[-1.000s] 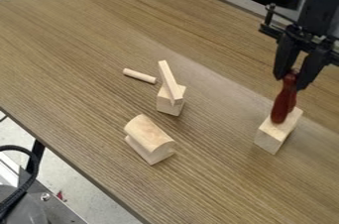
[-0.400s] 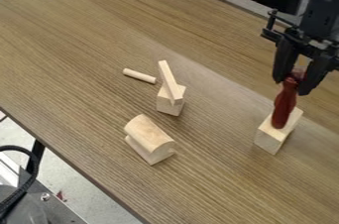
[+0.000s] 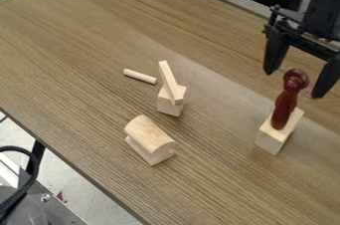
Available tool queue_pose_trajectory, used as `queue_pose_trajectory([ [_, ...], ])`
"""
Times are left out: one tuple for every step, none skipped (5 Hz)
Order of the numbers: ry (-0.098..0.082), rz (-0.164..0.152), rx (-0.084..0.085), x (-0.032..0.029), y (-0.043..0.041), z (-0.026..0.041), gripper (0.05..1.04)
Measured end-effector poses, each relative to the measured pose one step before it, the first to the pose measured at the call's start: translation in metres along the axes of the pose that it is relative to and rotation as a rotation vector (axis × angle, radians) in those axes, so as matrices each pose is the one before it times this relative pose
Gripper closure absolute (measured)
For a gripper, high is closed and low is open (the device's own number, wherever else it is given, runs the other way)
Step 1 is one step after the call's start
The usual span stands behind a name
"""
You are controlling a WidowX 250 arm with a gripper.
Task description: Put the brown king on top of theblock
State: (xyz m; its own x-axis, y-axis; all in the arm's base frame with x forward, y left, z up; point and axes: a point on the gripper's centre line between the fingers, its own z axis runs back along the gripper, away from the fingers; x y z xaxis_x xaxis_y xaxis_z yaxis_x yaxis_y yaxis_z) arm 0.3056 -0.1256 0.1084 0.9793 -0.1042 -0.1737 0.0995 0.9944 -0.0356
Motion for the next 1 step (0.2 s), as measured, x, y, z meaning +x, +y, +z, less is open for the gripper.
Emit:
queue_pose_trajectory([
  [-0.0656, 0.0271, 0.0122, -0.00735, -0.00029, 0.02382, 0.083],
])
